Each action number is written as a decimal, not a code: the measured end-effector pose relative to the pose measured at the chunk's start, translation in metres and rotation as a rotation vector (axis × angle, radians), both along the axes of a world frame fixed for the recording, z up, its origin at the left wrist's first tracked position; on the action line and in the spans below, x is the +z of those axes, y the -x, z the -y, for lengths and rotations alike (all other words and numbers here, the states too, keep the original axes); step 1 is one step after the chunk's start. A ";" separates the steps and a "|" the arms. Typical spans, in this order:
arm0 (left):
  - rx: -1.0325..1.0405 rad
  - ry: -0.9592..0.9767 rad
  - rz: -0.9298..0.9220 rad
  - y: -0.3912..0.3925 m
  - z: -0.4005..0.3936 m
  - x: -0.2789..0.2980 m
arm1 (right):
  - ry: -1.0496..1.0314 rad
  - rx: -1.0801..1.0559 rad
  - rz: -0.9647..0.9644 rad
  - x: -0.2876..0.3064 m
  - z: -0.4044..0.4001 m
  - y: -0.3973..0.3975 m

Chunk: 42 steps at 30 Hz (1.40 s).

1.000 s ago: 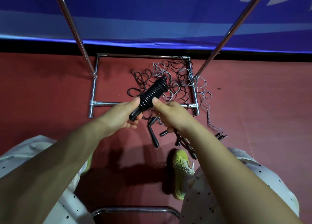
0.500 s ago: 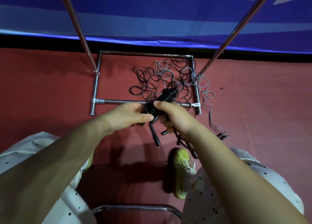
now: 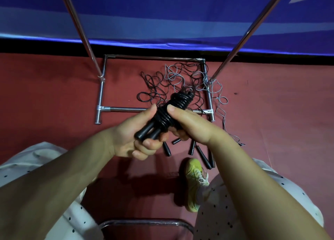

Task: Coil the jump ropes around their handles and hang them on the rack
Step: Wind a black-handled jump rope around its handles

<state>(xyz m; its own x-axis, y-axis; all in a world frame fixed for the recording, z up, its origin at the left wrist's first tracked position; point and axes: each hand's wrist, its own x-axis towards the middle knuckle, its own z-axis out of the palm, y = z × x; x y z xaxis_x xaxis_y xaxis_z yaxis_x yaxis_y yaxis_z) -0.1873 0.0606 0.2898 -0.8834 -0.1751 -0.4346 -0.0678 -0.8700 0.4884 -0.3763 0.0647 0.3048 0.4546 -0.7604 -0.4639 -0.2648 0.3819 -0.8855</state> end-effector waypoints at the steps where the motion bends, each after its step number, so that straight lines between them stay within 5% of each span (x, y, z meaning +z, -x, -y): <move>1: 0.030 0.033 0.088 0.001 0.000 0.002 | 0.001 0.020 -0.068 -0.001 0.001 0.001; 13: 0.142 0.520 0.669 0.016 -0.003 0.001 | 0.023 0.034 -0.471 -0.005 0.004 -0.006; 20: 0.205 0.771 0.807 0.017 0.008 0.001 | 0.156 -0.232 -0.592 -0.022 0.005 -0.009; 32: 0.186 1.060 0.916 0.002 0.012 -0.022 | 0.020 -0.284 -0.284 -0.013 0.005 -0.018; 35: 0.189 0.898 0.695 0.001 0.010 -0.020 | 0.078 -0.268 -0.235 -0.011 0.008 -0.017; 39: 0.198 0.201 0.374 -0.004 0.009 -0.009 | 0.194 -0.112 -0.098 -0.006 0.002 -0.012; 42: 0.118 -0.053 0.139 0.000 0.000 -0.012 | 0.204 -0.012 0.019 -0.001 -0.002 -0.011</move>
<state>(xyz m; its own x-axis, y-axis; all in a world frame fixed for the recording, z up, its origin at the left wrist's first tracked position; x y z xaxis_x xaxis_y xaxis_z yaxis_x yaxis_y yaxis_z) -0.1873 0.0609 0.2778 -0.7887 -0.2476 -0.5628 -0.0273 -0.9003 0.4345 -0.3656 0.0669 0.3036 0.4520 -0.8433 -0.2908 -0.2438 0.1968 -0.9496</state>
